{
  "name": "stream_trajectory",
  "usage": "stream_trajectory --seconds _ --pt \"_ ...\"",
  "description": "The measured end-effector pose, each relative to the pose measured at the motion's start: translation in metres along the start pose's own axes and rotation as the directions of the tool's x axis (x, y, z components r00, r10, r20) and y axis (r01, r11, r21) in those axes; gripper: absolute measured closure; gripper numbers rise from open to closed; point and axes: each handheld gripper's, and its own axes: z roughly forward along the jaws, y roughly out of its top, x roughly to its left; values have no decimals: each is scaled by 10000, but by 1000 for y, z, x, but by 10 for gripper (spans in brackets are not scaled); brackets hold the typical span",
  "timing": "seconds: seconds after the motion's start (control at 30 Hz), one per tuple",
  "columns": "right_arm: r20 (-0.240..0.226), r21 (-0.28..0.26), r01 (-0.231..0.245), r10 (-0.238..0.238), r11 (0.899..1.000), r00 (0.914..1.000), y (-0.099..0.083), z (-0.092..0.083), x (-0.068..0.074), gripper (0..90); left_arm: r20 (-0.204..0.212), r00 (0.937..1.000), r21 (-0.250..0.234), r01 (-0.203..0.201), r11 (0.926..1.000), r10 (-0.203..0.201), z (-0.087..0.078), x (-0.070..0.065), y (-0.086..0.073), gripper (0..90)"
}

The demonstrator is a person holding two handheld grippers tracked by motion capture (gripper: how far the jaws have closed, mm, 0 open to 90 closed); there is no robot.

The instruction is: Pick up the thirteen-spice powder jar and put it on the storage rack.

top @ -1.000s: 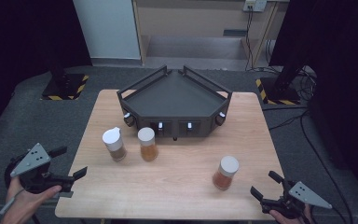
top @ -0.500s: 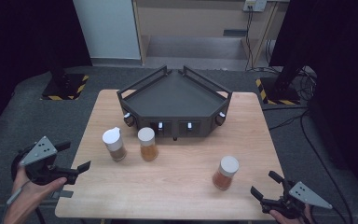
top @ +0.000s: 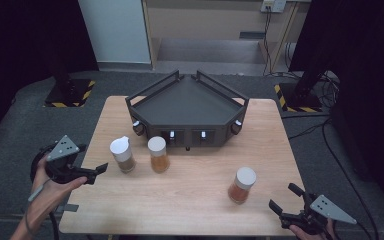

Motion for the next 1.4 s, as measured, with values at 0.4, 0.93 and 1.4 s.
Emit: stream_trajectory --seconds 0.4,0.93,1.4 --pt "-32 5 9 -9 10000 10000 0 0 0 42 173 9996 309 199 9993 -205 25 6 11 25" --pt "-39 1 14 -14 10000 10000 0 0 -1 42 -115 9977 1132 683 9912 -675 72 10 18 49" --pt "-55 -5 10 -10 10000 10000 0 0 -1 42 -249 9948 1308 1015 9862 -991 95 16 19 89"
